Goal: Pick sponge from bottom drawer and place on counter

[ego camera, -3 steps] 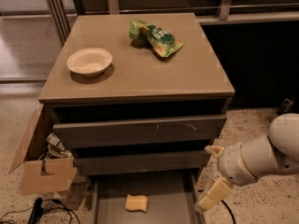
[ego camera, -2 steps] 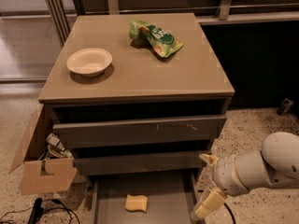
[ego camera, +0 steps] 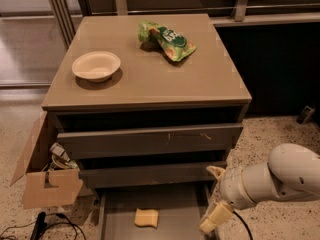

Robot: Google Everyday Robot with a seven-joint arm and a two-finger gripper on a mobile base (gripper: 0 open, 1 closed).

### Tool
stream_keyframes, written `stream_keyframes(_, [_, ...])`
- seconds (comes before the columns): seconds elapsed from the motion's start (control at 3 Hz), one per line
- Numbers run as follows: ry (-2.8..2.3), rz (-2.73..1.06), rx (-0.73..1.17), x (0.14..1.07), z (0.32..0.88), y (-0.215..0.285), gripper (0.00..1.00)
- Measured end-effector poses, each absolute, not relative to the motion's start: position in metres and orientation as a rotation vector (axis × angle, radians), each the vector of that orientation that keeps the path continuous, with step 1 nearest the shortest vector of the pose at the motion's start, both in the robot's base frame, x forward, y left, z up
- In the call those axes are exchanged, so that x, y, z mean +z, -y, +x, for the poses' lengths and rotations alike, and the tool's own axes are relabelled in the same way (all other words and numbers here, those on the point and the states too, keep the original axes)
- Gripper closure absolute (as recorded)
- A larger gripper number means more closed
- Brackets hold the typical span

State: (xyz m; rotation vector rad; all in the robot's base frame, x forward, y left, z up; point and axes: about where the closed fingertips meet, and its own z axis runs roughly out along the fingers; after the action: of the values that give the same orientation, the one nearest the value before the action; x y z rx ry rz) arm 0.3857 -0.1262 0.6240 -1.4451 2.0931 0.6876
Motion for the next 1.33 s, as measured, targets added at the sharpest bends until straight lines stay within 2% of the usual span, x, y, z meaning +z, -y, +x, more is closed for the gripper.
stream_keyframes(0.67, [-2.002,-1.390,0.772,0.569,0.404,0.071,0.00])
stream_keyframes(1.33, [-1.943,-1.313,0.839,0.489,0.433,0.058,0.00])
